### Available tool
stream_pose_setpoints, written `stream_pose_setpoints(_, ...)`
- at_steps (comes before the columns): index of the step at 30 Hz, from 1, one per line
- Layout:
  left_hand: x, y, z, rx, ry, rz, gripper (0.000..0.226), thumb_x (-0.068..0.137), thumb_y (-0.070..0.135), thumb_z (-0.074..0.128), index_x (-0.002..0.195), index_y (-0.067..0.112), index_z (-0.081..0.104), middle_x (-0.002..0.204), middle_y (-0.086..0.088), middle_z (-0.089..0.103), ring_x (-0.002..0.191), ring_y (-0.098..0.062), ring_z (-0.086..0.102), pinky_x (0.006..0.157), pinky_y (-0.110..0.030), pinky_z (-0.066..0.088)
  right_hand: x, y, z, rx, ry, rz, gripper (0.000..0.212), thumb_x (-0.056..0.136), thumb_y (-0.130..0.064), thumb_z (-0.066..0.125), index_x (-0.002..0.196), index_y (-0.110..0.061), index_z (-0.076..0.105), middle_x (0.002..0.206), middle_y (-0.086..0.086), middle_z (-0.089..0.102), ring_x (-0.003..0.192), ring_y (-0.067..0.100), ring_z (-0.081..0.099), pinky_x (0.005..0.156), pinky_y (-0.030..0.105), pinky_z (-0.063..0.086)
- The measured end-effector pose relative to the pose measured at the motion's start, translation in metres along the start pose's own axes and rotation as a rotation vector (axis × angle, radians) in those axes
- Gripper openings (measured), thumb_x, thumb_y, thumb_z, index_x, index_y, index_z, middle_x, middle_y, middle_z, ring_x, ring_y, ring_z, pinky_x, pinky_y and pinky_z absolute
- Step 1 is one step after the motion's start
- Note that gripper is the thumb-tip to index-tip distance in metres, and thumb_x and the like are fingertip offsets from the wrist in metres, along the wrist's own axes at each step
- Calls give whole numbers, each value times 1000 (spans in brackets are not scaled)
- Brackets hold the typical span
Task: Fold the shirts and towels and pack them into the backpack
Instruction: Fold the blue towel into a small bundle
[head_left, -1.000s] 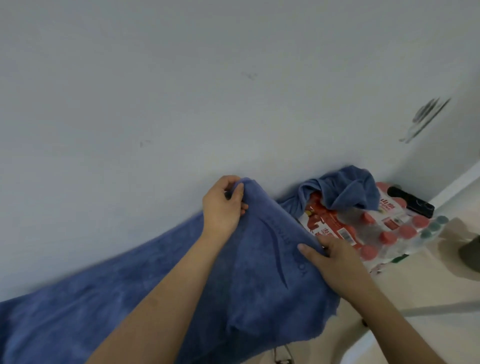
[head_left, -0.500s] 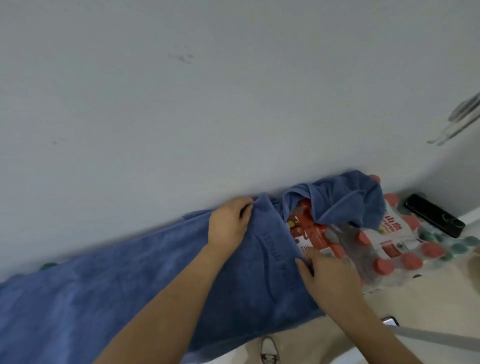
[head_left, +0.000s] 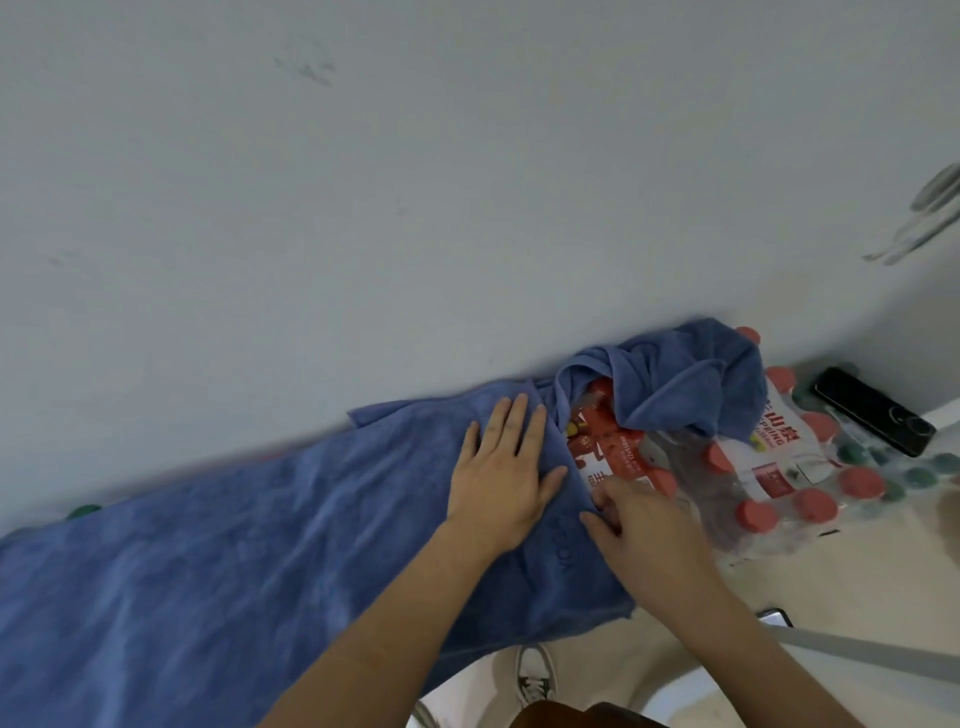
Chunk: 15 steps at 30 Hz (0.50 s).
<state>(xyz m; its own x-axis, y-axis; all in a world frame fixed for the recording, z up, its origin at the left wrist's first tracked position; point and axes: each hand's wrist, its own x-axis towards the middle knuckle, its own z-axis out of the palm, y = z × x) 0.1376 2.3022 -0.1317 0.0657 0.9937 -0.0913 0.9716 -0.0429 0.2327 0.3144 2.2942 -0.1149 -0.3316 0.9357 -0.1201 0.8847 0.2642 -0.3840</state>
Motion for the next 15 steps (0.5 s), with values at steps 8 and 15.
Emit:
stream_pose_setpoints(8, -27, 29, -18, -10, 196, 82, 43, 91, 35, 48, 132, 24, 50, 124, -7, 55, 109, -28, 55, 86, -44, 49, 5, 21, -32, 254, -171, 108, 12, 86, -25, 65, 84, -28, 54, 77, -11, 58, 71, 7, 57, 63, 23, 45)
stream_pose_setpoints(15, -56, 80, 3, -24, -41, 205, 36, 101, 44, 27, 120, 22, 48, 104, -9, 62, 83, -27, 62, 66, -38, 52, 44, 10, -66, 386, 19, 39, 14, 89, -15, 61, 92, -27, 66, 89, -13, 68, 84, 2, 61, 80, 22, 49)
